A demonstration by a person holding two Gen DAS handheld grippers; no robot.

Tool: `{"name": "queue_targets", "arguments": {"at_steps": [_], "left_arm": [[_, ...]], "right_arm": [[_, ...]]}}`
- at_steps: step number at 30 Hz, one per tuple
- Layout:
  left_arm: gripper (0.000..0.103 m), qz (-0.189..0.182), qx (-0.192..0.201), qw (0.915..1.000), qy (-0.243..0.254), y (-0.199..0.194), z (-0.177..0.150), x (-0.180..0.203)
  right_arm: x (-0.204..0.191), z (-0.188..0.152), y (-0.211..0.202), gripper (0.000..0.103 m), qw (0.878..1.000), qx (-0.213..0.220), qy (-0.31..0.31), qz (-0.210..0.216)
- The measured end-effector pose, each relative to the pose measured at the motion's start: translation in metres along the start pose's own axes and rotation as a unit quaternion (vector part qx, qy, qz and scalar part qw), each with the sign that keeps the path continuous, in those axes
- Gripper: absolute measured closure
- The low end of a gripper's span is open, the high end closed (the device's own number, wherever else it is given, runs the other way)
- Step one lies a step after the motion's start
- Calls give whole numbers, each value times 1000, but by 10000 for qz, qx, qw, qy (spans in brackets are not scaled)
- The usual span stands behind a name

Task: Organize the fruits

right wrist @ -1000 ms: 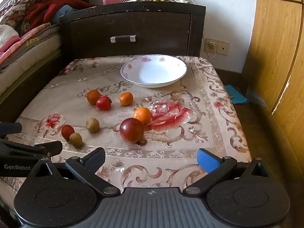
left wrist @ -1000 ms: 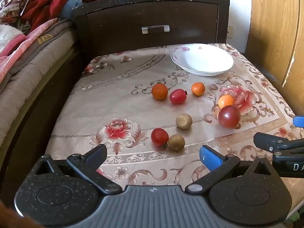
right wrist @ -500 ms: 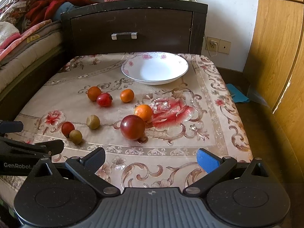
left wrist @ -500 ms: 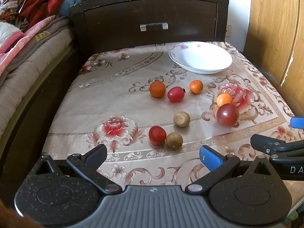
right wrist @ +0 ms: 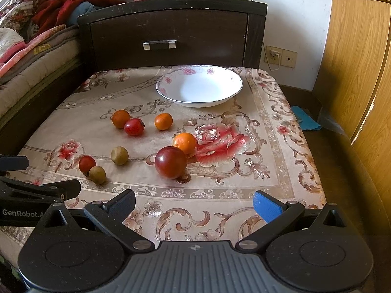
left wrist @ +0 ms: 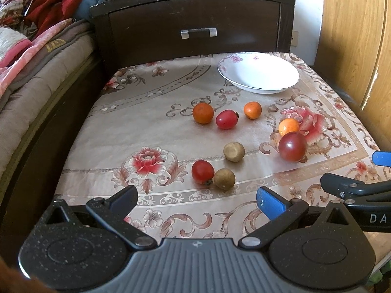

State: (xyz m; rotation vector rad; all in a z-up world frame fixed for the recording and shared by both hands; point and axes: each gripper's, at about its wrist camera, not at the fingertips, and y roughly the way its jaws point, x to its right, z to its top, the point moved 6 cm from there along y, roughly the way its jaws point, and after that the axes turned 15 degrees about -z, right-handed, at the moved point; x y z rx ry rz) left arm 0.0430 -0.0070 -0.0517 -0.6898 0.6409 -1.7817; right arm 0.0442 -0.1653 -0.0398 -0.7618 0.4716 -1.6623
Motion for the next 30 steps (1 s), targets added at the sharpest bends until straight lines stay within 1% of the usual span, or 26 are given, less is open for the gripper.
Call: {"name": "queue_targets", "arguments": {"at_steps": [19, 27, 30], "left_arm": [[0, -51, -68, 9999, -122, 3, -1, -3], [0, -77, -78, 9999, -109, 10, -3, -4], [0, -141, -161, 9996, -196, 16, -4, -6]], "right_arm": [[-1, -1, 4, 7, 9999, -116, 54, 51], [-3, -3, 12, 7, 9997, -237, 35, 94], [-4, -3, 16, 7, 9995, -278, 32, 118]]}}
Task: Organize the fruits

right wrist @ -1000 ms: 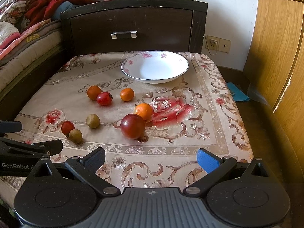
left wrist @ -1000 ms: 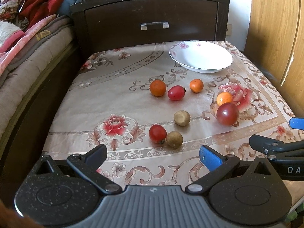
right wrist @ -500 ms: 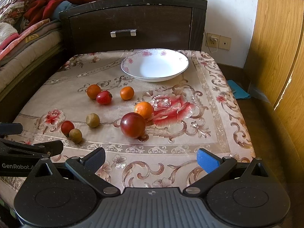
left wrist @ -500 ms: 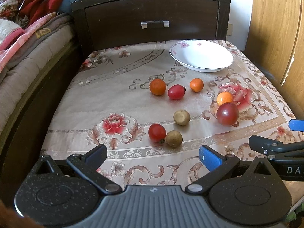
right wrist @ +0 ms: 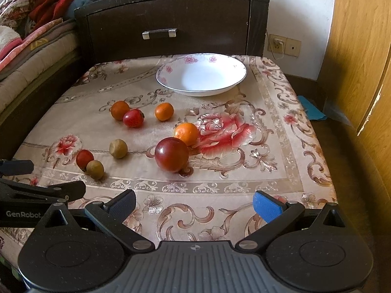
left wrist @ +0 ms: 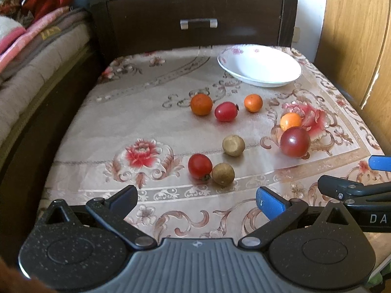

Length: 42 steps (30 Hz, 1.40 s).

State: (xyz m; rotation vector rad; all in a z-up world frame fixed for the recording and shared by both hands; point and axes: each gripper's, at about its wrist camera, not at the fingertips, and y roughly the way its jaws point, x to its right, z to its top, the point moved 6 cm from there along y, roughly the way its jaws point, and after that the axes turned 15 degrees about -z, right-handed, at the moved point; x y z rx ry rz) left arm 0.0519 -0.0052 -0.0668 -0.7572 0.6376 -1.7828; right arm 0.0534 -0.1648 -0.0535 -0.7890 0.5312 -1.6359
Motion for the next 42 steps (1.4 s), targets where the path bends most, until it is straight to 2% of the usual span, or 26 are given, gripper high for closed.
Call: {"name": "queue_targets", "arguments": {"at_steps": [9, 32, 42], "left_arm": [[0, 2, -41, 10000, -68, 8, 0, -5], [0, 16, -63, 10000, -50, 14, 3, -5], [0, 3, 0, 10000, 64, 18, 8, -8]], "right_arm": [[-6, 1, 9, 9, 9999, -105, -18, 132], [-6, 4, 14, 9, 9998, -151, -43, 117], [-10, 22, 20, 14, 9989, 169, -420, 122]]}}
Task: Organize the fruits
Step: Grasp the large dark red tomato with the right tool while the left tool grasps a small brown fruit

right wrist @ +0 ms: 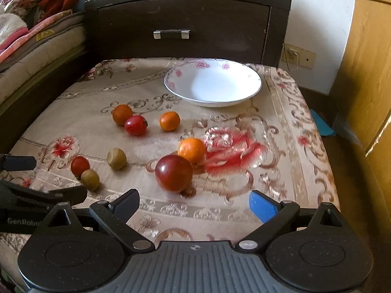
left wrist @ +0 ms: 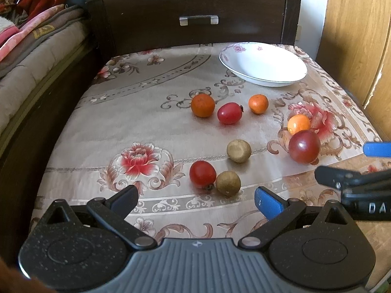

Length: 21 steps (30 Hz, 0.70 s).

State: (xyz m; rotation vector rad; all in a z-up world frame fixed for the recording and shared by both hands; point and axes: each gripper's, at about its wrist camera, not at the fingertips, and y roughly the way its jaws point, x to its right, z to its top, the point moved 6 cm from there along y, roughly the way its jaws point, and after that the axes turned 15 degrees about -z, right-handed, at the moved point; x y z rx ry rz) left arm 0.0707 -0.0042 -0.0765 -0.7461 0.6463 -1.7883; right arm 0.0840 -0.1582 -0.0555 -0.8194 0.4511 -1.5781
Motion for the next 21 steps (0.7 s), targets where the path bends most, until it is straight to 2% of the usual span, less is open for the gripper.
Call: {"name": "queue_targets", "arguments": {"at_steps": [10, 14, 21], "left_arm": [[1, -85, 53, 9999, 16, 5, 2, -1], [7, -281, 89, 9995, -95, 5, 2, -2], [20, -611, 35, 9981, 93, 7, -1, 13]], "right_arm": [[-2, 13, 20, 21, 9998, 24, -156, 144], [-7, 15, 29, 33, 9992, -30, -262, 295], [-16, 17, 42, 41, 9980, -125, -382, 490]]}}
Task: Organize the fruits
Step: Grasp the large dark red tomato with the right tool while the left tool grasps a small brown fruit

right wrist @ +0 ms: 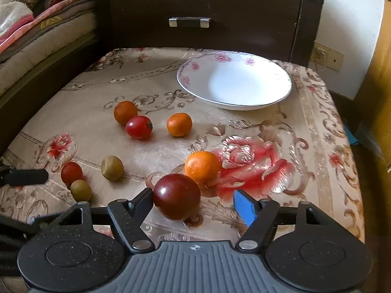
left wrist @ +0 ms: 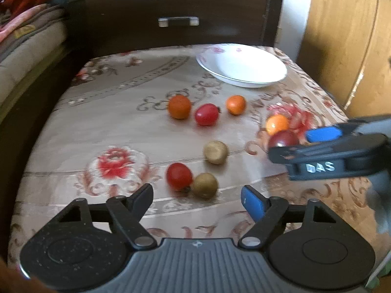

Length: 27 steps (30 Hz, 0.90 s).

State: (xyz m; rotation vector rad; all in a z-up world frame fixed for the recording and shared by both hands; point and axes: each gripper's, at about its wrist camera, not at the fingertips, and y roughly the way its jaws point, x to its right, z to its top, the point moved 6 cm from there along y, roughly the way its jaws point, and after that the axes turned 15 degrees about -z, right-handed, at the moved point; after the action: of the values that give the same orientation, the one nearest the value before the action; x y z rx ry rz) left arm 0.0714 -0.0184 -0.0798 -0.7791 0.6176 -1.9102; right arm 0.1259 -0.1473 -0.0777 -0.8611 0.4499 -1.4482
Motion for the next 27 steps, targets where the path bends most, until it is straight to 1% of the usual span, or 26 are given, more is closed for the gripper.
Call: {"name": "queue_targets", "arguments": {"at_steps": [1, 3, 5, 8, 11, 15, 18, 20, 22, 24, 25, 26, 27], "left_arm": [[22, -84, -25, 10000, 6, 2, 0, 2], [29, -219, -81, 9997, 30, 6, -1, 5], [34, -372, -153, 9992, 70, 12, -2, 9], [34, -439, -234, 9985, 220, 17, -3, 14], [35, -416, -299, 9984, 247, 25, -2, 15], [35, -369, -263, 9984, 328, 30, 3, 14], [35, -350, -267, 9981, 428, 33, 5, 15], [36, -329, -280, 9978, 497, 34, 4, 15], [39, -317, -277, 9979, 494, 33, 4, 14], [47, -267, -271, 9981, 485, 32, 5, 12], [50, -259, -276, 9981, 476, 31, 6, 11], [55, -296, -278, 9982, 449, 31, 6, 11], [57, -318, -279, 9982, 424, 30, 6, 10]], "right_arm": [[-1, 0, 2, 44, 10000, -28, -14, 42], [-3, 1, 6, 42, 9999, -59, -42, 99], [-4, 2, 6, 42, 9999, -54, -124, 102], [-3, 1, 6, 42, 9997, -46, -168, 151], [-2, 0, 5, 42, 9995, -24, -242, 197], [-2, 0, 4, 44, 9993, -30, -279, 227], [0, -1, 2, 53, 9991, -29, -214, 358], [-1, -1, 0, 65, 9987, -25, -191, 461], [-4, -2, -1, 70, 9983, -13, -228, 537], [-7, -2, -2, 70, 9982, 19, -308, 507], [-8, -2, -3, 69, 9981, 26, -347, 500], [-8, -2, -3, 69, 9981, 26, -358, 501], [-7, -2, -4, 69, 9981, 15, -347, 508]]}}
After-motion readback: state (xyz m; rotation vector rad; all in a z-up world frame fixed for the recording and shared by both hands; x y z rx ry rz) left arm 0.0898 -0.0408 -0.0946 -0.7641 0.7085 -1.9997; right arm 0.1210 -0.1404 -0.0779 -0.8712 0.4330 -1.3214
